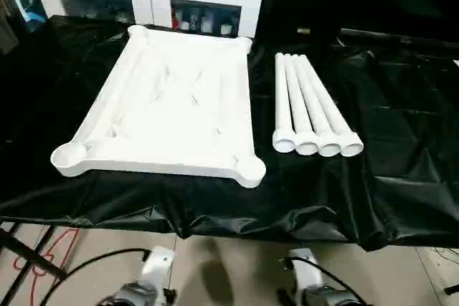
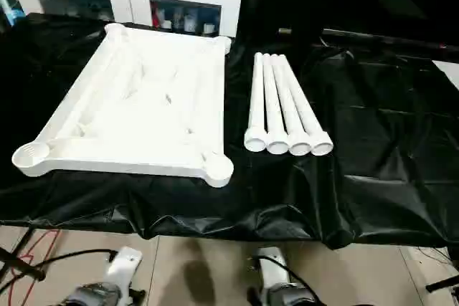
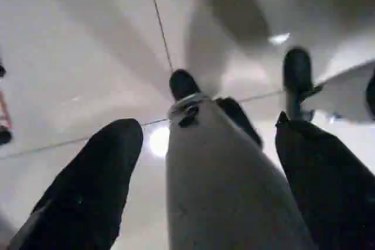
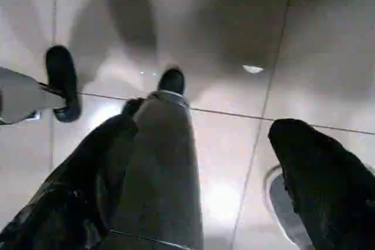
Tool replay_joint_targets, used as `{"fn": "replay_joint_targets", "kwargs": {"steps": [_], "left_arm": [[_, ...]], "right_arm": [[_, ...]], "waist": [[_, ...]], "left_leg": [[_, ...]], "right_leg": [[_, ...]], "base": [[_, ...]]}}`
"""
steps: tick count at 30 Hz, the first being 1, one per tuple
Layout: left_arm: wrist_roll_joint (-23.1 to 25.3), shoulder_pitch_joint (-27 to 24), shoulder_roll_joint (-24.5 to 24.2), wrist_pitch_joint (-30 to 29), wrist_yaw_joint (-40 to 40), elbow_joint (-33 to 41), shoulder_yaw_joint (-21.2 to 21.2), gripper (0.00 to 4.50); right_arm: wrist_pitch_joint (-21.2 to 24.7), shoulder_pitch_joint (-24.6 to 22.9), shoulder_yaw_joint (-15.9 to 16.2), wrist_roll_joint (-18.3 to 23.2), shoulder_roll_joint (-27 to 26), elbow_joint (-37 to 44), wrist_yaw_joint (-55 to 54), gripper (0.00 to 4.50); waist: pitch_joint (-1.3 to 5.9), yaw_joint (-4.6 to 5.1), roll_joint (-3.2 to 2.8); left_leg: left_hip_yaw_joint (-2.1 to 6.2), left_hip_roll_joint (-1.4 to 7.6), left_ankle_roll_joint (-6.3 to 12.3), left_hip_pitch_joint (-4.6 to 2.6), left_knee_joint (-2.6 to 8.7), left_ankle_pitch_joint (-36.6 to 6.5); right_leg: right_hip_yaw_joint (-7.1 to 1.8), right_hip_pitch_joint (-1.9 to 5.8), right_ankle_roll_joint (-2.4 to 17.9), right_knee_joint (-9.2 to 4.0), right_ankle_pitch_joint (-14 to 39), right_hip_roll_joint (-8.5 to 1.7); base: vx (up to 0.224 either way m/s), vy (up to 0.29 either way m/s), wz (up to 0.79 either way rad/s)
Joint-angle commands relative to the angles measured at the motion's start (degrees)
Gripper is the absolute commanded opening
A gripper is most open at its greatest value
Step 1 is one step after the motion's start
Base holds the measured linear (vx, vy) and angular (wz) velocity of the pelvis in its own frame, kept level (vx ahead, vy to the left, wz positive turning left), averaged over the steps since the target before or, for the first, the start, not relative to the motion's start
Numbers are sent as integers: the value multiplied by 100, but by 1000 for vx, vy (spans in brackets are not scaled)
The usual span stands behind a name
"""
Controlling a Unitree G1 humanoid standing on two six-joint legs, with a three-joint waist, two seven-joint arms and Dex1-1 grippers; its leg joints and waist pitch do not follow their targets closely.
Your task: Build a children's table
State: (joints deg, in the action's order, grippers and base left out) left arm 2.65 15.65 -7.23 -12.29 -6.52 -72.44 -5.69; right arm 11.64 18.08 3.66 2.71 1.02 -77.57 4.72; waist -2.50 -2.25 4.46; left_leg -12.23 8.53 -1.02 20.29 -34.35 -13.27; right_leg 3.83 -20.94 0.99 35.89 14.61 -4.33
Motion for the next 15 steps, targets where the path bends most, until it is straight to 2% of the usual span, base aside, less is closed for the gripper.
{"fn": "replay_joint_targets", "kwargs": {"steps": [1, 3, 4, 6, 7, 8, 9, 12, 15], "left_arm": [[-81, -49, 2, 209, 57, 56, 94, 410], [-103, -124, -15, 317, 4, 68, 142, 410], [-88, -331, -49, 633, -141, 215, 155, 410], [-69, -492, -64, 919, -88, 366, 152, 410], [-23, -569, -77, 1076, 13, 447, 128, 410], [-59, -730, -100, 1227, -28, 609, 174, 410], [-59, -730, -100, 1227, -28, 609, 174, 410], [-230, -1040, -146, 1217, -309, 896, 296, 410], [-159, -1329, -240, 1438, -284, 1222, 246, 410]], "right_arm": [[-60, 14, -164, 98, 88, 60, 176, 404], [-115, -26, -80, -36, 111, 74, 217, 404], [-280, -135, -43, -132, 136, 115, 324, 404], [-421, -205, -31, -161, 154, 152, 269, 404], [-510, -239, -17, -183, 162, 176, 234, 404], [-683, -330, -149, -66, 163, 243, 274, 404], [-683, -330, -149, -66, 163, 243, 274, 404], [-685, -463, -480, 252, 187, 338, 752, 404], [-789, -549, -526, 312, 249, 445, 1245, 404]], "waist": [[215, -23, -72], [218, -25, -57], [214, -36, -62], [209, -28, -53], [202, -22, -52], [195, -22, -59], [187, -29, -56], [145, -12, -62], [150, 3, -63]], "left_leg": [[321, 686, 301, -60, 467, -574], [311, 683, 411, -56, 456, -456], [315, 687, 467, -48, 450, -441], [316, 699, 476, -44, 456, -556], [316, 706, 450, -50, 463, -629], [317, 710, 422, -55, 474, -723], [321, 722, 398, -55, 478, -807], [336, 729, 245, -60, 522, -1176], [345, 735, 201, -45, 526, -1232]], "right_leg": [[-431, 147, 1599, -415, -362, -711], [-420, 148, 1638, -393, -568, -706], [-420, 152, 1646, -403, -585, -726], [-423, 153, 1636, -415, -461, -728], [-422, 141, 1626, -426, -367, -718], [-425, 133, 1608, -441, -242, -712], [-433, 132, 1591, -455, -151, -728], [-451, 106, 1512, -515, 391, -723], [-454, 114, 1491, -506, 381, -711]], "base": [[0, 0, 0], [0, 0, 0], [0, 0, 0], [0, 0, 0], [0, 0, 0], [0, 0, 0], [0, 0, 0], [0, 0, 0], [0, 0, 0]]}}
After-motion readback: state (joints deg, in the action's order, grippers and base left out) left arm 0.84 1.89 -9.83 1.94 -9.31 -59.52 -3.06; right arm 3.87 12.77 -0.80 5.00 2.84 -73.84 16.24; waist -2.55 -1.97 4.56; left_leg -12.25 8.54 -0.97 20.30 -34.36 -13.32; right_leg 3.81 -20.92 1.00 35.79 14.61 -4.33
